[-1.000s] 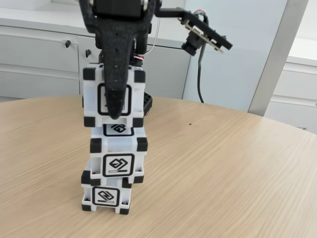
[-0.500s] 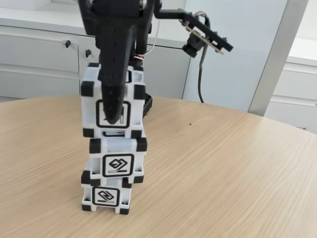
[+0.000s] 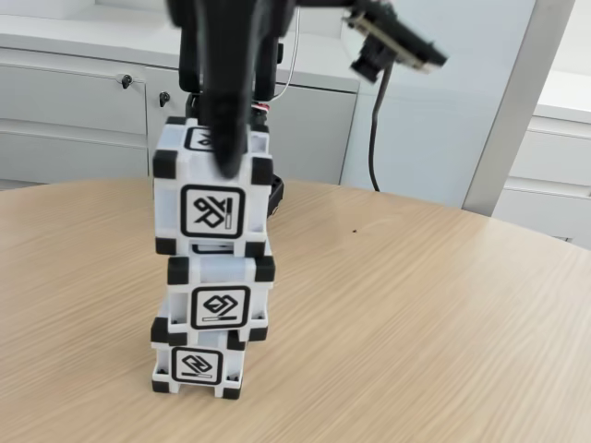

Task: Stack cubes from left to right.

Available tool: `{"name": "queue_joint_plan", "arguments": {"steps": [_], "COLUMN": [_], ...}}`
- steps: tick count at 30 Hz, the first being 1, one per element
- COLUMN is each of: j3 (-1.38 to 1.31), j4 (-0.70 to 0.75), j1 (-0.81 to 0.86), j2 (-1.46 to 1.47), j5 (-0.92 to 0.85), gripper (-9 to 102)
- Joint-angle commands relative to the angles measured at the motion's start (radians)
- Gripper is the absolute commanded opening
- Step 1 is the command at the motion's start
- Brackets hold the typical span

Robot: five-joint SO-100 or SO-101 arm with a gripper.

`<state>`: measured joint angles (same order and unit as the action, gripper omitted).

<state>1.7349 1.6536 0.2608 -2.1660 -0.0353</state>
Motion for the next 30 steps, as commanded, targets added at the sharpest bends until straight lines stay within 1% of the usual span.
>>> {"name": "queue_joint_plan", "arguments": {"steps": [1, 8, 10, 11, 15, 16, 24, 30], "j3": [-0.006, -0.006, -0.005, -0.005, -0.005, -0.005, 0.041, 0.310], "j4": [0.006, 0.008, 0.008, 0.008, 0.008, 0.008, 0.003, -0.025], "j1": [-0.072, -0.193, -0.219, -0.232, -0.249, -0.249, -0.249, -0.250], "j2": [-0.055, -0.143, -0.166, -0.178, -0.242, -0.265, -0.549, -0.775], "j5": [0.023, 0.017, 0.009, 0.005, -0.006, -0.014, -0.121, -0.198], "gripper": [43, 43, 40, 37, 5, 0, 0, 0]}}
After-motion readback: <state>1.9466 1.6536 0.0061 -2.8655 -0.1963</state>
